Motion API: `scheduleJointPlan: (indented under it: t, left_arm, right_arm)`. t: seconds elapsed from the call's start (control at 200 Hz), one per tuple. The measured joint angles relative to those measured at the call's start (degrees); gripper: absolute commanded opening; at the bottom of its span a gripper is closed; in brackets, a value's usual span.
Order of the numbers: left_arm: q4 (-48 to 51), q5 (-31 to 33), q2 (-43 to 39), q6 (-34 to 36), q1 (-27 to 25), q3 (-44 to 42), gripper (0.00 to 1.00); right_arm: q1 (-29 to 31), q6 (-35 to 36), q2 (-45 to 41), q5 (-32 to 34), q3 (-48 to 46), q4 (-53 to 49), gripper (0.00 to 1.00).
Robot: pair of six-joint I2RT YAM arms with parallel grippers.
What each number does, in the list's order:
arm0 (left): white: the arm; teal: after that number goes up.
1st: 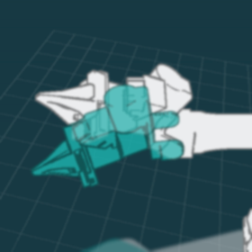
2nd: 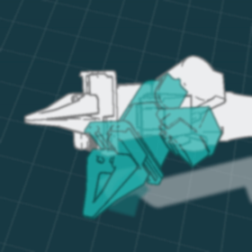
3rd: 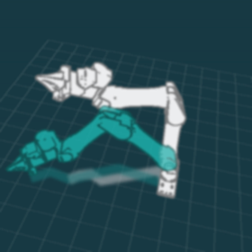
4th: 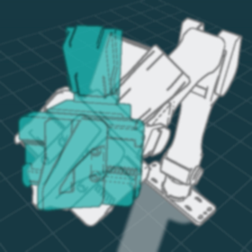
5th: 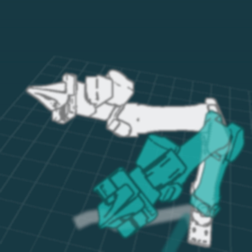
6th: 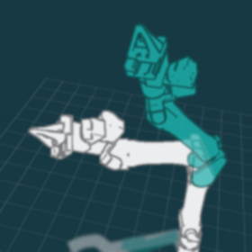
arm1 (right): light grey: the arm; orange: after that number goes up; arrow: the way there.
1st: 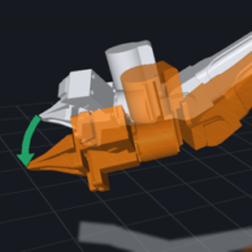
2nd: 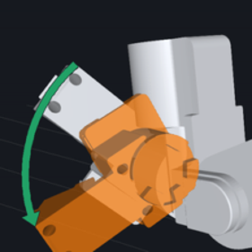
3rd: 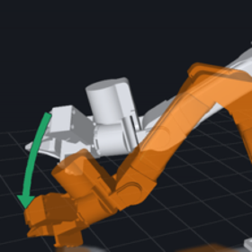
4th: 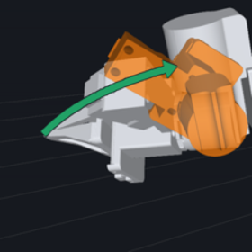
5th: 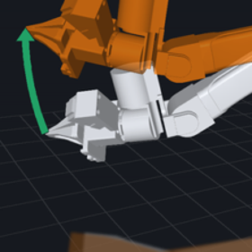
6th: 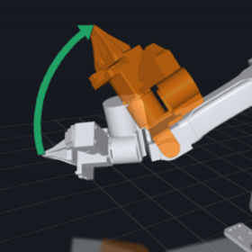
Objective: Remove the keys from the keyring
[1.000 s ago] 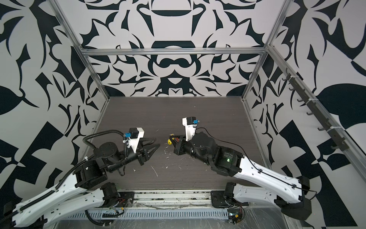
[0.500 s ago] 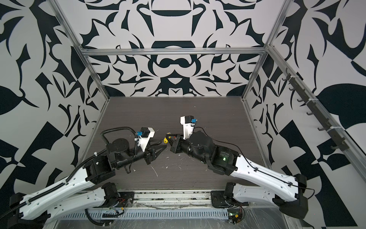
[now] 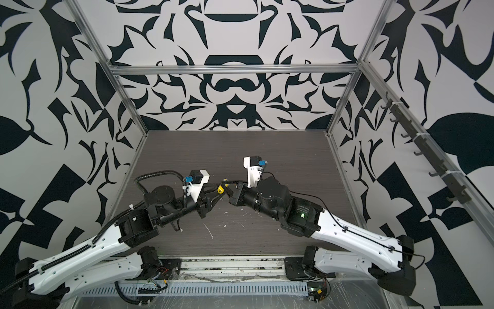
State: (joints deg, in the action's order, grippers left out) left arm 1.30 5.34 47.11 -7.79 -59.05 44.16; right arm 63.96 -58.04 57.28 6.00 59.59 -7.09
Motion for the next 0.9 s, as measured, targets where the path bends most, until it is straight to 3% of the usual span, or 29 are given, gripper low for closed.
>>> scheduleJointPlan:
  t: [0.9]
  left_arm:
    - [-13.7,4.6,-3.1,3.7,-0.2,-6.7,0.38]
  right_arm:
    - [0.0,-8.0,-0.8,-0.8,-4.3,10.0,0.00]
